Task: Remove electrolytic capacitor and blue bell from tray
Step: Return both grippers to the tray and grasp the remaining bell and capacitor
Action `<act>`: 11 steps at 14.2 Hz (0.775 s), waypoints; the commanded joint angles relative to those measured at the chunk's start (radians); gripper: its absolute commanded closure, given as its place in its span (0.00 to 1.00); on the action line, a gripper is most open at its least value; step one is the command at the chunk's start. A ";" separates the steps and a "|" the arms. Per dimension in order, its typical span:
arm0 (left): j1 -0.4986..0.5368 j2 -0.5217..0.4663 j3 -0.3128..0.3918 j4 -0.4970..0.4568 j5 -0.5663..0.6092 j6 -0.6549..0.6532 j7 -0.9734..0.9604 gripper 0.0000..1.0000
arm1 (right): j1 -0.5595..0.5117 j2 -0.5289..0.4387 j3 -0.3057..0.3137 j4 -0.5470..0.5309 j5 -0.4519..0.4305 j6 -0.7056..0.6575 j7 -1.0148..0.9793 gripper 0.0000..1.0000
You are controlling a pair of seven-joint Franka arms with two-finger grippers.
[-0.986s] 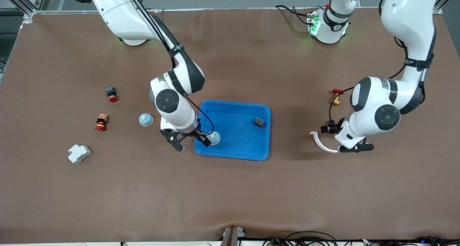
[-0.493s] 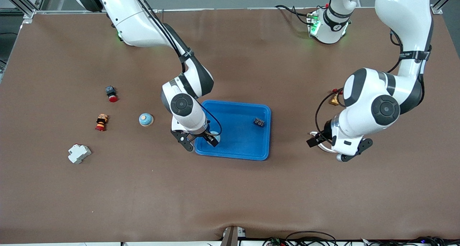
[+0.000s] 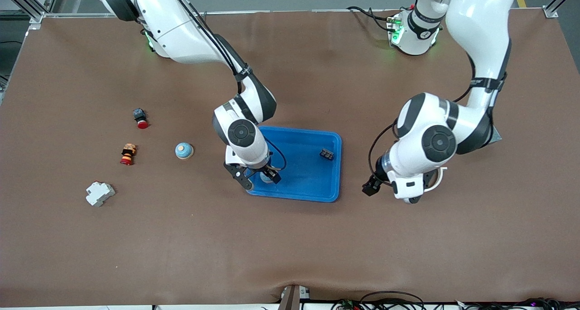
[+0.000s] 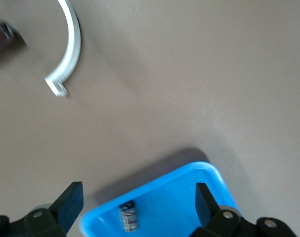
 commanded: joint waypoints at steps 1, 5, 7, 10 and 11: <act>-0.040 0.056 0.004 0.038 -0.007 0.056 -0.157 0.00 | 0.017 0.036 -0.012 0.045 -0.027 -0.006 0.036 0.00; -0.111 0.108 0.012 0.038 0.002 0.115 -0.265 0.00 | 0.028 0.041 -0.012 0.046 -0.030 0.010 0.036 0.00; -0.134 0.134 0.015 0.037 0.025 0.131 -0.294 0.00 | 0.028 0.041 -0.012 0.046 -0.044 0.010 0.036 0.23; -0.160 0.149 0.013 0.035 0.060 0.138 -0.350 0.00 | 0.021 0.041 -0.011 0.055 -0.043 0.009 0.034 0.73; -0.172 0.157 0.015 0.035 0.060 0.138 -0.360 0.00 | 0.018 0.040 -0.011 0.057 -0.041 0.009 0.036 0.98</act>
